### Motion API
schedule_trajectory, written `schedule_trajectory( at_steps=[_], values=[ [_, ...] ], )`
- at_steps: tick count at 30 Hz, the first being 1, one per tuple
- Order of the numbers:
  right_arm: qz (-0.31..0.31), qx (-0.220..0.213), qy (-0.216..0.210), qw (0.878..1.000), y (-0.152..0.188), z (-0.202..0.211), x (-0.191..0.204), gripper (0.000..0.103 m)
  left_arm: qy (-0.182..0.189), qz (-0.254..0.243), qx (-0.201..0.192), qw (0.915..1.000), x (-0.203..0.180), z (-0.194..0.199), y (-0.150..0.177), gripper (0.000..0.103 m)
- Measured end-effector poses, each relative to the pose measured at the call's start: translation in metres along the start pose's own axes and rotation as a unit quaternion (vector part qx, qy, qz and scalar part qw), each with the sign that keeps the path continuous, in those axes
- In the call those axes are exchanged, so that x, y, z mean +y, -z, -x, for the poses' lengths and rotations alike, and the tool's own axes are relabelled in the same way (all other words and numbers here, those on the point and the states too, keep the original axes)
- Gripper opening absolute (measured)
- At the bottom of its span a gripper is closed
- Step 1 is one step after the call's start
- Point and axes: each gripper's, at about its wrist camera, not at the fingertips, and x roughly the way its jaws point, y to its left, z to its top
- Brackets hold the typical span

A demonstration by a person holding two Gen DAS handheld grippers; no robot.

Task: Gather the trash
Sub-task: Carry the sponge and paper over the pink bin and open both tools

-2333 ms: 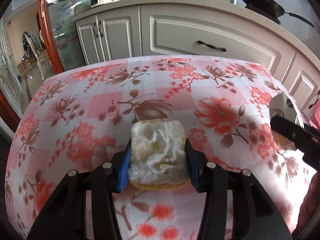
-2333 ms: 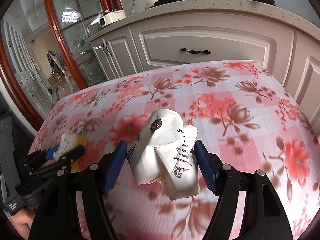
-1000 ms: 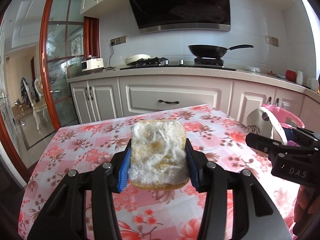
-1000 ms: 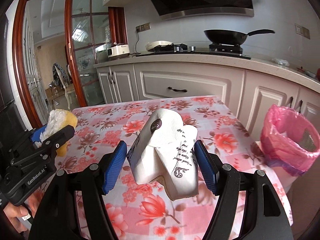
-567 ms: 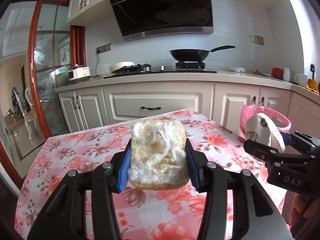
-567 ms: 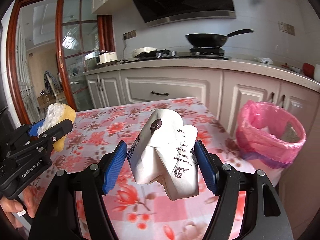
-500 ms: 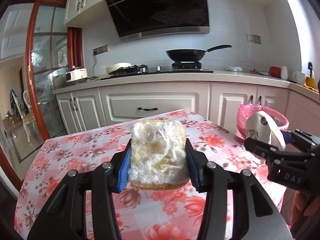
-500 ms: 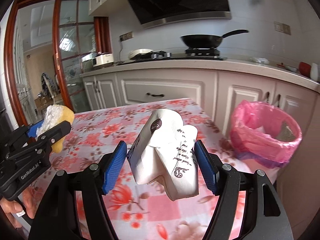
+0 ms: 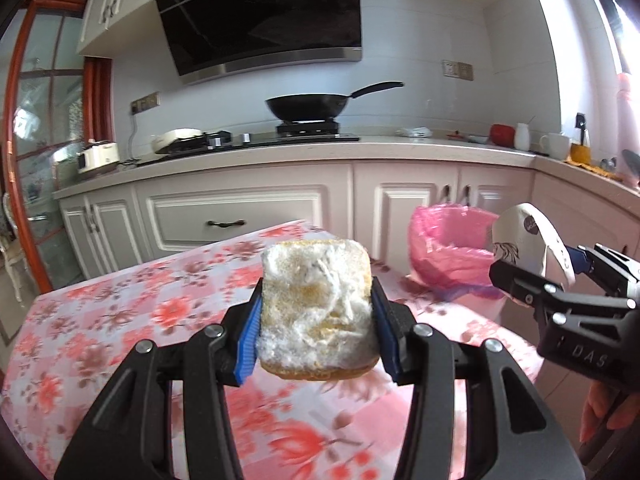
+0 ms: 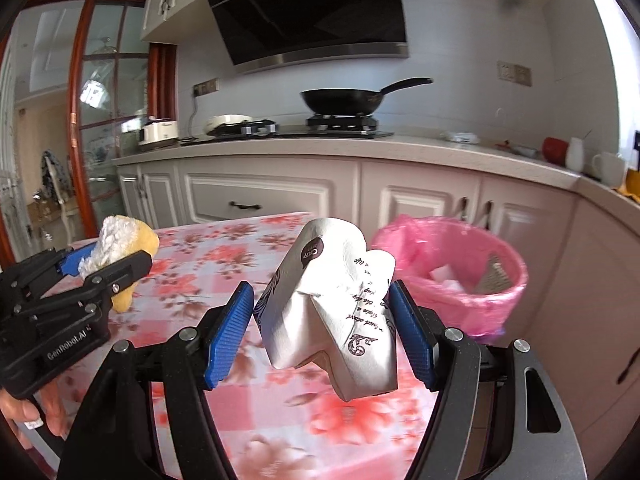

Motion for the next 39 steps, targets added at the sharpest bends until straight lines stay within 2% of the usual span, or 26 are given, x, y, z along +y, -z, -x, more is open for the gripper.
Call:
schedule_trajectory(
  at_steps=[8,15,23,32,39],
  values=[
    [-0.026,0.005,0.061,0.998,-0.002,-0.013,-0.051,0.066,0.052,-0.004,-0.014,0.9986,-0.029,-0.038,-0.016,0.047],
    [-0.037,0.008,0.093,0.995,-0.006,-0.027,-0.083,0.066,0.092,-0.013,-0.023,0.9954,-0.055,-0.07,-0.032,0.048],
    [-0.037,0.0,0.109,0.993,-0.024,-0.049,-0.111,0.066,0.125,-0.041,-0.029,0.9908,-0.092,-0.112,-0.056,0.048],
    [-0.053,0.004,0.109,0.993,-0.043,-0.085,-0.155,0.066,0.151,-0.041,-0.02,0.9874,-0.12,-0.173,-0.087,0.049],
    [-0.057,0.012,0.107,0.993,-0.049,-0.112,-0.181,0.066,0.169,-0.047,-0.006,0.9845,-0.139,-0.219,-0.097,0.049]
  ],
)
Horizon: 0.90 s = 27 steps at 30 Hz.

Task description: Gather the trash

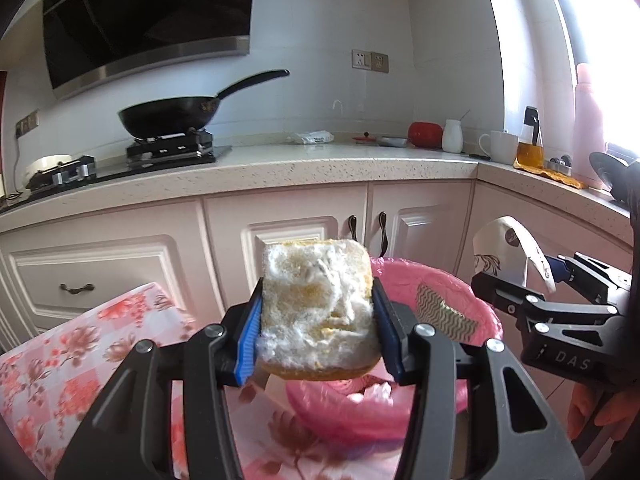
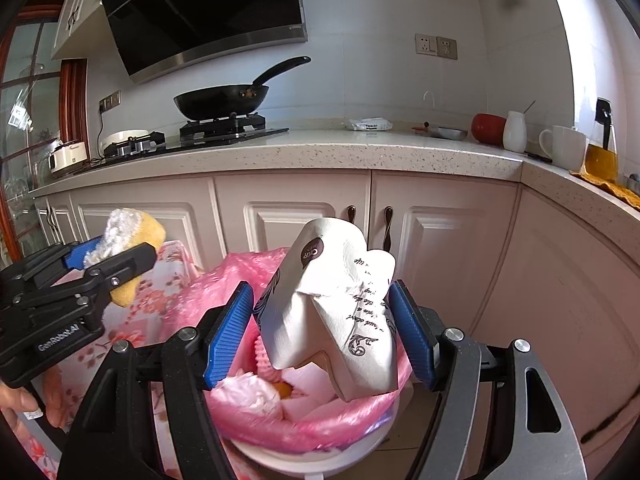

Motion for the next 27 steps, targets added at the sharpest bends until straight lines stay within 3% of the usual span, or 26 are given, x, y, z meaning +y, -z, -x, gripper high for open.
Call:
schedule_trajectory(
  at_steps=[9,13,21,27],
  values=[
    [0.004,0.007,-0.003,1.0,-0.004,-0.028,-0.012,0.067,0.027,0.001,0.02,0.9994,-0.002,-0.049,0.0,0.049],
    [0.0,0.013,-0.009,1.0,-0.004,-0.038,-0.016,0.071,0.029,0.005,0.022,0.9993,0.001,-0.06,0.003,0.068],
    [-0.002,0.009,-0.003,1.0,-0.004,-0.036,-0.018,0.071,0.003,0.012,0.019,0.9997,0.018,-0.056,0.007,0.072],
    [-0.008,0.005,-0.003,1.0,-0.005,-0.016,-0.014,0.071,-0.013,0.024,0.002,0.9996,0.026,-0.028,0.004,0.093]
  ],
)
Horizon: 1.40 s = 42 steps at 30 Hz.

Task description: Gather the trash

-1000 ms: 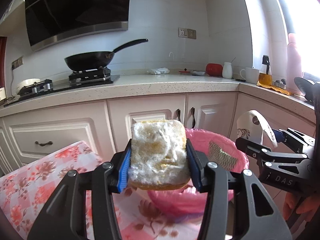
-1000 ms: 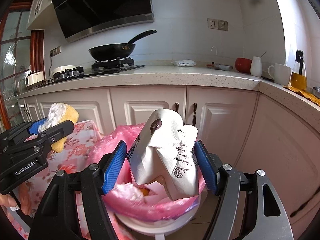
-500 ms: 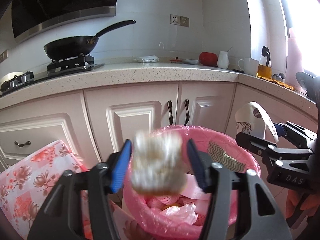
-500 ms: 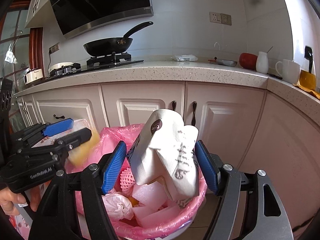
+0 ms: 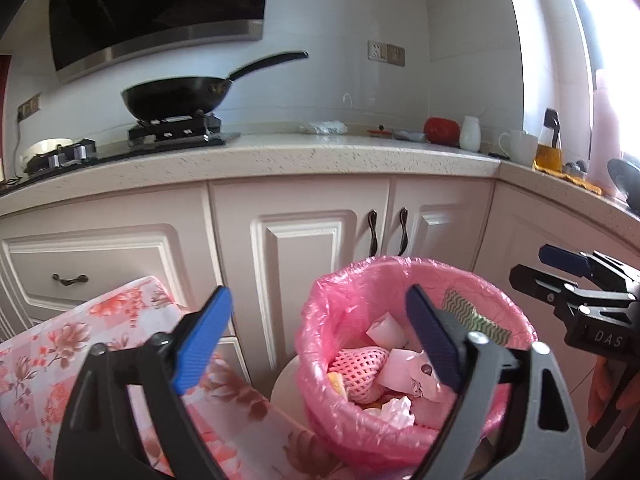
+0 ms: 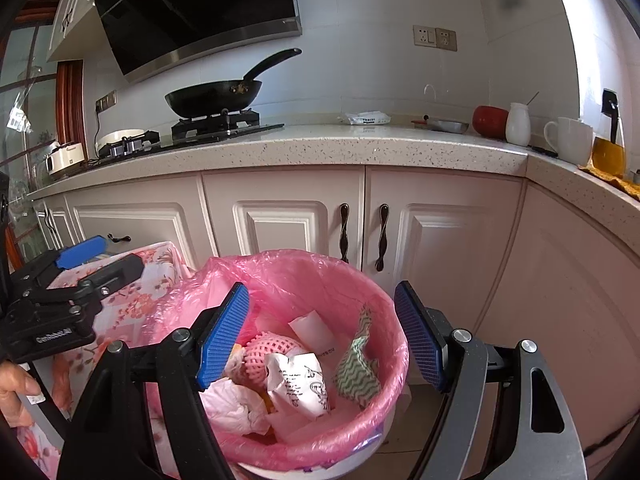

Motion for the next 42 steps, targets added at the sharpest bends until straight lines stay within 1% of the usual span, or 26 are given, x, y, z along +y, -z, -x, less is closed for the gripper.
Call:
schedule_trajectory(
  at_steps=[1,5,9,17,20,23,25,27,29,32,36,42],
  values=[
    [-0.002,-0.001,-0.001,1.0,0.0,0.005,0.001,0.072,-0.003,0.004,-0.005,1.0,0.001,0.007,-0.001,0.099],
    [-0.008,-0.006,-0.003,1.0,-0.001,0.026,0.008,0.075,-0.023,0.015,-0.029,0.9992,0.002,0.041,-0.01,0.098],
    [-0.007,-0.012,-0.001,1.0,-0.004,0.052,0.019,0.075,-0.041,-0.004,-0.037,0.9984,-0.004,0.073,-0.019,0.098],
    [-0.003,-0.027,-0.009,1.0,-0.004,0.104,0.044,0.078,-0.033,0.014,-0.059,0.9977,-0.005,0.143,-0.02,0.098],
    [0.009,-0.028,-0.01,1.0,-0.003,0.122,0.056,0.078,-0.04,0.013,-0.054,0.9977,-0.006,0.16,-0.016,0.098],
    [0.007,-0.027,-0.014,1.0,-0.002,0.135,0.063,0.082,-0.045,0.007,-0.05,0.9977,-0.008,0.182,-0.012,0.098],
    [0.007,-0.024,-0.018,1.0,0.0,0.147,0.067,0.082,-0.047,0.008,-0.047,0.9978,-0.008,0.193,-0.009,0.098],
    [0.014,-0.023,-0.021,0.999,0.002,0.156,0.073,0.083,-0.049,0.015,-0.046,0.9976,-0.007,0.206,-0.004,0.098],
    [0.022,-0.025,-0.025,0.999,0.004,0.168,0.078,0.083,-0.061,0.026,-0.046,0.9968,-0.006,0.22,-0.001,0.098],
    [0.028,-0.027,-0.025,0.999,0.006,0.18,0.084,0.084,-0.056,0.038,-0.044,0.9967,-0.005,0.234,0.003,0.098],
    [0.028,-0.023,-0.027,0.999,0.011,0.197,0.085,0.084,-0.056,0.048,-0.036,0.9966,-0.009,0.248,0.008,0.098],
    [0.004,-0.007,-0.029,1.0,0.017,0.205,0.075,0.084,-0.064,0.03,-0.03,0.997,-0.023,0.262,0.015,0.098]
  ],
)
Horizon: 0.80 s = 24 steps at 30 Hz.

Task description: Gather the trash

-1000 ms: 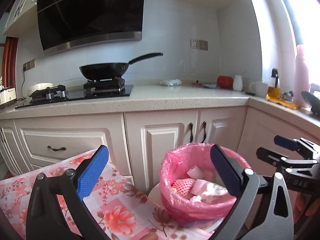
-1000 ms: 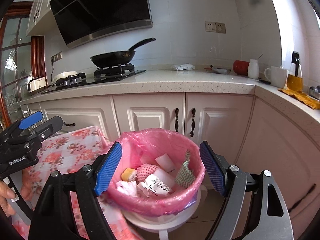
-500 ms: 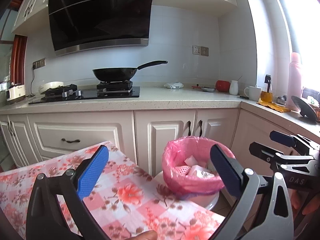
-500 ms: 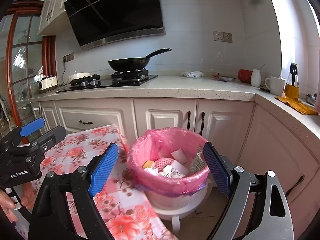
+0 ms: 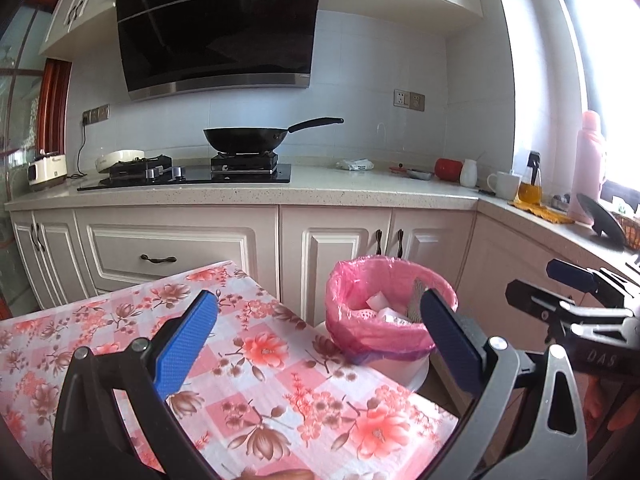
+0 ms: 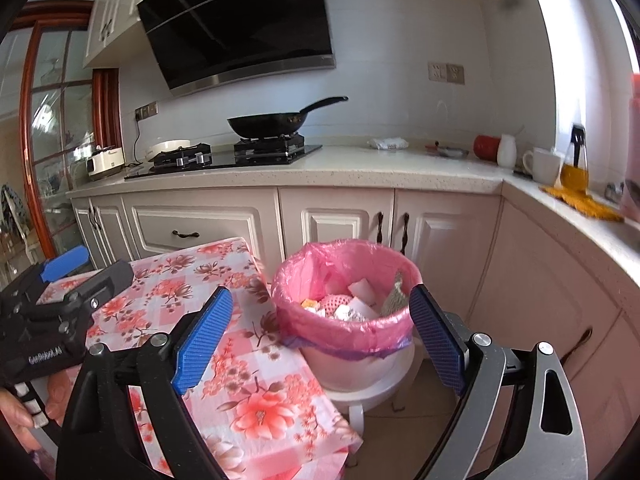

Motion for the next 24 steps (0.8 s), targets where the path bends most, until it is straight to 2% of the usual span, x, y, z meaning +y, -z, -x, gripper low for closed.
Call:
schedule_trajectory(
  at_steps=[8,20,24],
  values=[
    [0.002,0.005,0.006,1.0,0.012,0.003,-0.006,0.084,-0.002,-0.016,0.001,0.9999,-0.014,0.008,0.004,0.098],
    [0.026,-0.039,0.007,0.999,0.013,0.019,-0.004,0.084,-0.003,-0.017,0.004,0.9998,-0.018,0.007,0.007,0.098],
    [0.033,-0.04,0.006,0.999,0.014,0.02,-0.001,0.084,-0.007,-0.017,0.0,0.9998,-0.018,0.007,0.009,0.098]
  ],
)
